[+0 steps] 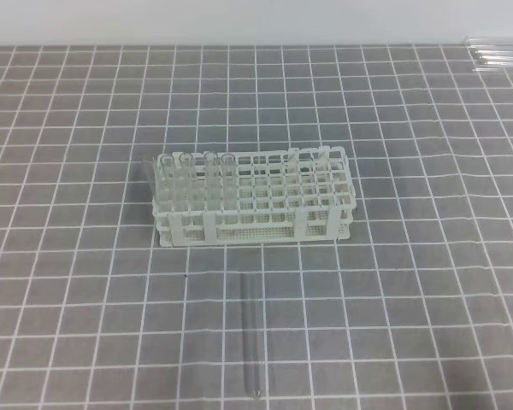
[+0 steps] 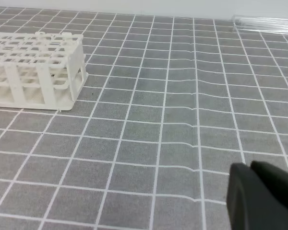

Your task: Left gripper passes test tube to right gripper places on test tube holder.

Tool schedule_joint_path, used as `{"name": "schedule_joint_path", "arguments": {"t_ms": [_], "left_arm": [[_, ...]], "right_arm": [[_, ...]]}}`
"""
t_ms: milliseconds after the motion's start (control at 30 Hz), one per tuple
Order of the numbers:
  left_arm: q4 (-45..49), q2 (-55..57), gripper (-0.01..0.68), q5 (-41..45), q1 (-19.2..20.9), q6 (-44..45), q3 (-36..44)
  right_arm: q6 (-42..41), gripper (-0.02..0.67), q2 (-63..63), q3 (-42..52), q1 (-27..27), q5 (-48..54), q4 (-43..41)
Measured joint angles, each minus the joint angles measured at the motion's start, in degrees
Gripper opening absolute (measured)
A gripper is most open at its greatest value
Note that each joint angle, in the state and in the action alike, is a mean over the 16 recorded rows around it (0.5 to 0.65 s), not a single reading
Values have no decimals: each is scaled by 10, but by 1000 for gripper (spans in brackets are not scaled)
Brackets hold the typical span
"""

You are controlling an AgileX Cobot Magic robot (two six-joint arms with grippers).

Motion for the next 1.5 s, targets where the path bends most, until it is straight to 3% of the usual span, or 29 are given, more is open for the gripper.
{"name": "schedule_joint_path", "arguments": {"t_ms": [267,600,867,1233,1500], "left_arm": [[-27,4,-2,-54,0,-31,0],[-53,6,-2,-140,0,-68,1],[-53,22,-2,-148,0,-93,-6],[-56,145,-2,-22,0,-129,-115],[-94,310,-2,149,0,-45,-257]], "right_arm": [[0,-13,0,0,0,-59,46],[0,-13,0,-1,0,-162,205],[-1,-13,0,-1,0,-166,281],[-1,-13,44,-50,0,-69,304],[-1,-13,156,-144,0,45,266]]}}
